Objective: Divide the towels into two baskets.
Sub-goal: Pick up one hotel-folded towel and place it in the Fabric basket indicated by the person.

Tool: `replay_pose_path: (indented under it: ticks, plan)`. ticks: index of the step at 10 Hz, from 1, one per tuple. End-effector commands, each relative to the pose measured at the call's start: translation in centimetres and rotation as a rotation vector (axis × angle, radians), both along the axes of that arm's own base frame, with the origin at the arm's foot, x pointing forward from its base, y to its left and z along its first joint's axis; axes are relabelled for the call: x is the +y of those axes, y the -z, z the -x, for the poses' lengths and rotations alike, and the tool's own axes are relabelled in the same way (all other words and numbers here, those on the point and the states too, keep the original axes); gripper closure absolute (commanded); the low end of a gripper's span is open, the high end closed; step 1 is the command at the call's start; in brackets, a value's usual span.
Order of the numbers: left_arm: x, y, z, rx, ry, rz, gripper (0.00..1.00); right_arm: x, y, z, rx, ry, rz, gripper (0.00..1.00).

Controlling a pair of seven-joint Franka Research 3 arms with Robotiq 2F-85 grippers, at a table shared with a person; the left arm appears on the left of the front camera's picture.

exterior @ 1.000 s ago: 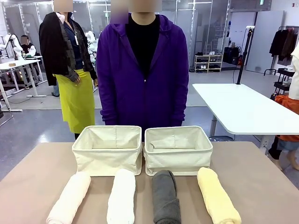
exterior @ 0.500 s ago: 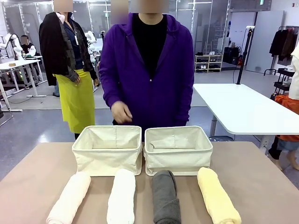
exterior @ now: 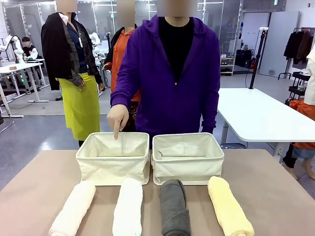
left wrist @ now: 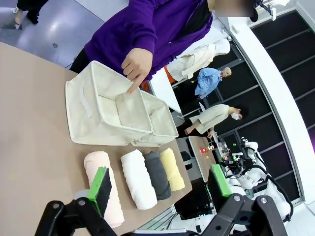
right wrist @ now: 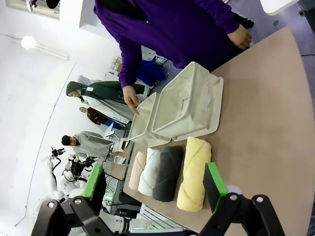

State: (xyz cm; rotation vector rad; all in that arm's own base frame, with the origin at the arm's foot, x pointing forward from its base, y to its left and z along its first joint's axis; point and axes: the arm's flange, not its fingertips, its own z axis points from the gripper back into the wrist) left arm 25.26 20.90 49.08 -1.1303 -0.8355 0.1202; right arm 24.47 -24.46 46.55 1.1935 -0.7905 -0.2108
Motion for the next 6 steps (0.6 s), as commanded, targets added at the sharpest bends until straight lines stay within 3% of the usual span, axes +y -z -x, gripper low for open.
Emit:
replay_pose_path:
  ticks: [1, 6]
  plan:
    - [0.13, -0.04, 0.13, -0.014, 0.013, 0.0, 0.0, -0.03, -0.24, 0.22, -0.012, 0.001, -0.004, 0.0]
    - [0.13, -0.04, 0.13, -0.014, 0.013, 0.0, 0.0, -0.03, -0.24, 0.22, -0.012, 0.001, -0.004, 0.0]
